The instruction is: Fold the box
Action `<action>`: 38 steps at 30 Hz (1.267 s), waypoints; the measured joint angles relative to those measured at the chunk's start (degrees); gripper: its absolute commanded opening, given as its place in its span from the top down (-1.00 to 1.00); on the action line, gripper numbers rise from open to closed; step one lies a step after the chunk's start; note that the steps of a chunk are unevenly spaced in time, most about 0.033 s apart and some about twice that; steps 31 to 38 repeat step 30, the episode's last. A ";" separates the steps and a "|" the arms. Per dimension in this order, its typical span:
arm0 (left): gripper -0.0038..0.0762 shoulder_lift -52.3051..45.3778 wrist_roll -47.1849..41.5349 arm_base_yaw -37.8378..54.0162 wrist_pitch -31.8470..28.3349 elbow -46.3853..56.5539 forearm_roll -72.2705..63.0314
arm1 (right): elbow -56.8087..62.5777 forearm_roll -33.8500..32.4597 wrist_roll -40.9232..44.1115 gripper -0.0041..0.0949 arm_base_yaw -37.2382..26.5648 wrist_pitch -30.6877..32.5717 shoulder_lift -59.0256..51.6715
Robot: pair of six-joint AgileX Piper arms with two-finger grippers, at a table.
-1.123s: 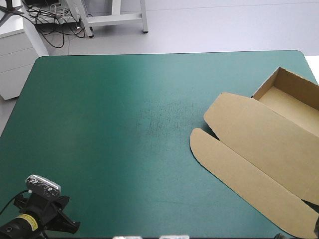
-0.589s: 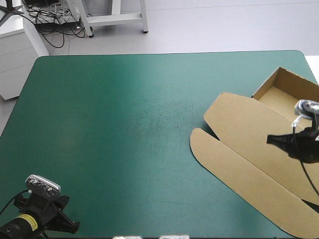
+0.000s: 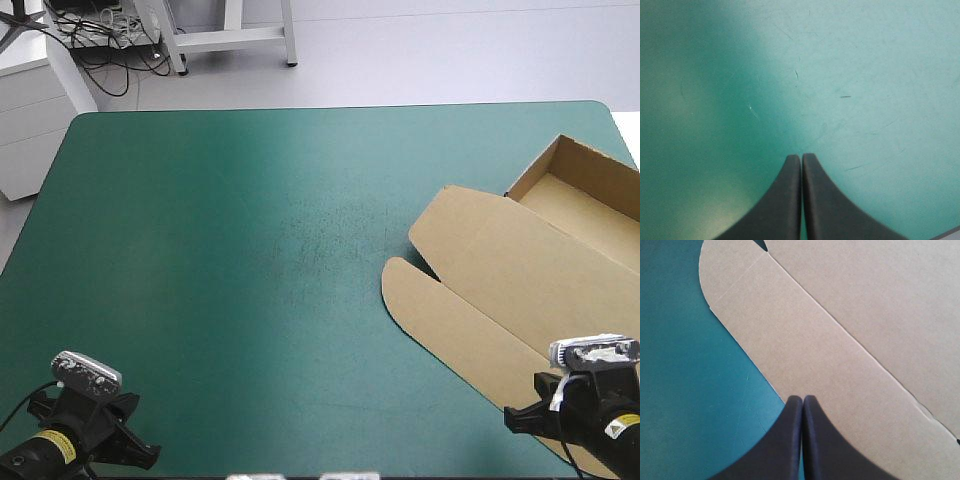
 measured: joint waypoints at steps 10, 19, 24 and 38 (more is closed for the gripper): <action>0.93 0.00 0.00 0.00 0.00 0.00 0.00 | 6.66 0.20 -0.24 0.96 0.00 -1.73 -5.88; 0.93 0.00 0.00 0.00 0.00 0.00 -0.01 | 9.71 0.25 -0.24 0.96 0.00 -5.29 -6.95; 0.93 0.00 0.00 0.00 0.00 0.00 -0.06 | 9.71 0.25 -0.19 0.96 0.00 -5.46 -6.95; 0.93 0.00 -0.24 0.00 0.28 0.00 -0.02 | 9.71 0.25 0.57 0.96 0.00 -5.46 -6.95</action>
